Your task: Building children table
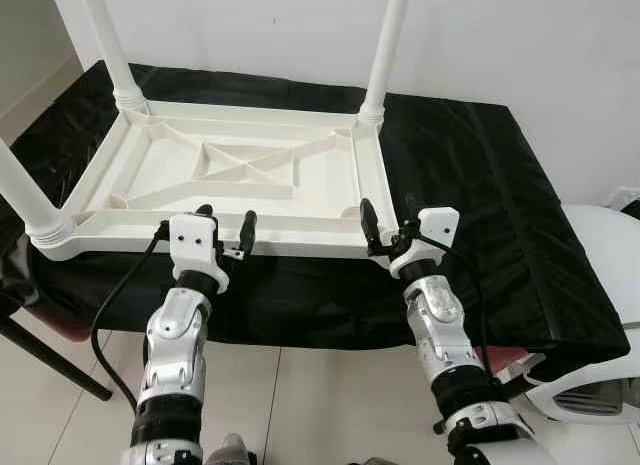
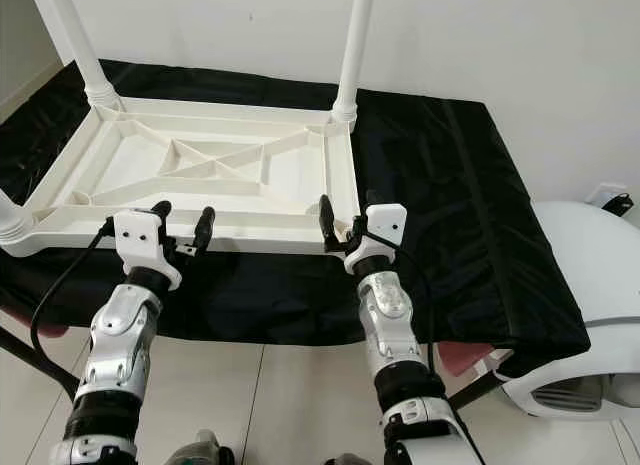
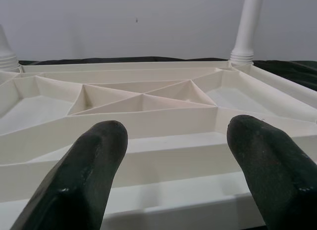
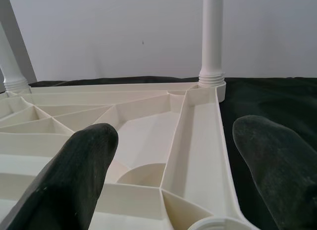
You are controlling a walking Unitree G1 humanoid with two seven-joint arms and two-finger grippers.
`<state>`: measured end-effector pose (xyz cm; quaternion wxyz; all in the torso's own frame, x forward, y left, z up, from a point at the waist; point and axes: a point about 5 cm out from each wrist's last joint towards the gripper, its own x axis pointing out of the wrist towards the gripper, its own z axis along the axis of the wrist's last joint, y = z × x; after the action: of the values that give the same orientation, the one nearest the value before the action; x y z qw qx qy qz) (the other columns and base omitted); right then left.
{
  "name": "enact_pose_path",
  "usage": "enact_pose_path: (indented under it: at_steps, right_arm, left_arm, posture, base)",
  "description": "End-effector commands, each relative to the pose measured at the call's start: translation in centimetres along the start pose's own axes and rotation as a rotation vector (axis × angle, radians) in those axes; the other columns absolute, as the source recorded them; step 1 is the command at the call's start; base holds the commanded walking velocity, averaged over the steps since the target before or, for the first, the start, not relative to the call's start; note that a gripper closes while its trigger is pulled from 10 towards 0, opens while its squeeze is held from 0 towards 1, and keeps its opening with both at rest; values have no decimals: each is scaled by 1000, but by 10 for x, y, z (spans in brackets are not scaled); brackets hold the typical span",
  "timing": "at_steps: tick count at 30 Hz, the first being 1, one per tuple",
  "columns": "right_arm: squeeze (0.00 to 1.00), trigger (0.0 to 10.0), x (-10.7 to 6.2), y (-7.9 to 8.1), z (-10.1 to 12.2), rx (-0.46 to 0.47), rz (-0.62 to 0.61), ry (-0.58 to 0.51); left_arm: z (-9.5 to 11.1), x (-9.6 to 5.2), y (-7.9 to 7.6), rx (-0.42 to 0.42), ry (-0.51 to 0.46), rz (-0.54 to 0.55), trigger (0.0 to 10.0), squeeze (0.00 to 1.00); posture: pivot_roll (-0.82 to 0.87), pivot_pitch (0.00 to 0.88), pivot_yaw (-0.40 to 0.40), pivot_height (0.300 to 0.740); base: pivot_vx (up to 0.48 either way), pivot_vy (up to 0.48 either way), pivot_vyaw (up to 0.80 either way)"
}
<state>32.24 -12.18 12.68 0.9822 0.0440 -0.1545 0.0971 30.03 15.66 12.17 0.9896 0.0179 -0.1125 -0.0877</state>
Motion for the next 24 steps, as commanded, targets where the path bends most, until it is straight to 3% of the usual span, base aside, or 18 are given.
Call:
enact_pose_path:
  at_steps: [1, 11, 24]
  right_arm:
    - [0, 10000, -2, 1, 0, -3, -1, -8]
    - [0, 10000, -12, 7, -2, 0, 2, 0]
    - [0, 10000, -13, 15, -2, 3, 34, 0]
  left_arm:
    - [1, -3, 9, -16, -11, 271, 10000, 0]
    - [5, -10, 3, -13, -8, 254, 10000, 0]
    - [10, -12, -4, 3, -9, 222, 10000, 0]
  posture:
    - [67, 0, -35, 740]
    - [64, 0, -28, 740]
    - [72, 0, -36, 740]
  base:
    - [0, 0, 0]
    - [0, 0, 0]
    - [0, 0, 0]
